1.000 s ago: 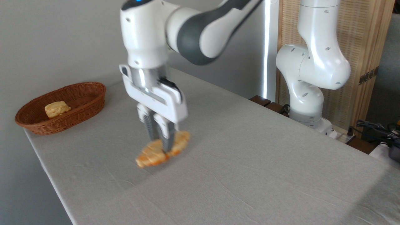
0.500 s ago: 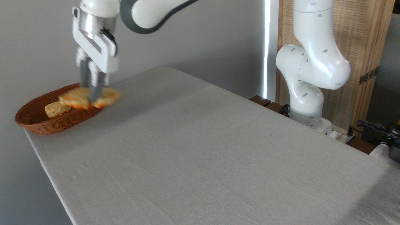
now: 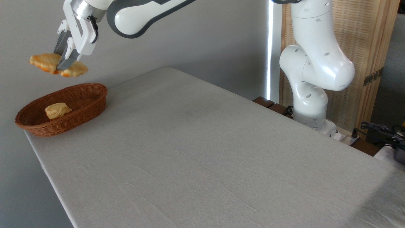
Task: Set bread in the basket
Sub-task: 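Lower the bread roll into the basket and open the gripper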
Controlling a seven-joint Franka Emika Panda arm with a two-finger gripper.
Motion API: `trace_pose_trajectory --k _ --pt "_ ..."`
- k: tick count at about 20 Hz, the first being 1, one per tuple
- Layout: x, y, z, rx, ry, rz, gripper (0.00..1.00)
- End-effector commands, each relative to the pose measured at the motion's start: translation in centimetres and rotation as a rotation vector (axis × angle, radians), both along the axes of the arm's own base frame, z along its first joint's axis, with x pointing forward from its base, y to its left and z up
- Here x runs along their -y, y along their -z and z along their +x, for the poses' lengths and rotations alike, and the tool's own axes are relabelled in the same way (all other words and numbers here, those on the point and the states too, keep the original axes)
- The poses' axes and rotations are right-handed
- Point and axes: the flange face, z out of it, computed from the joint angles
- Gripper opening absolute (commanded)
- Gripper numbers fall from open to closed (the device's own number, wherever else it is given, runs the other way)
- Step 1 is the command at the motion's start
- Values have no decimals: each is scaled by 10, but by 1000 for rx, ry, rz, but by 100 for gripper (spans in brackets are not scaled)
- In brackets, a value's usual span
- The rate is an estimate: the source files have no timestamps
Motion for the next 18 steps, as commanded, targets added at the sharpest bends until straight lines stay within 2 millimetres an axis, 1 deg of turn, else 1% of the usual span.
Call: trace_pose_trajectory --k 1,3,5,7,11,12,13,16,18 --pt "42 17 -11 58 44 1 54" --pt "60 35 -19 80 66 48 52" --pt "68 50 -18 108 72 97 50" --pt "86 64 -25 135 98 132 49" --pt "93 86 -20 165 101 178 48" --pt "101 91 -27 166 119 184 51" --pt "104 96 -27 166 125 190 53" --pt "106 105 -26 173 139 207 53" --pt "112 112 -29 171 154 216 54"
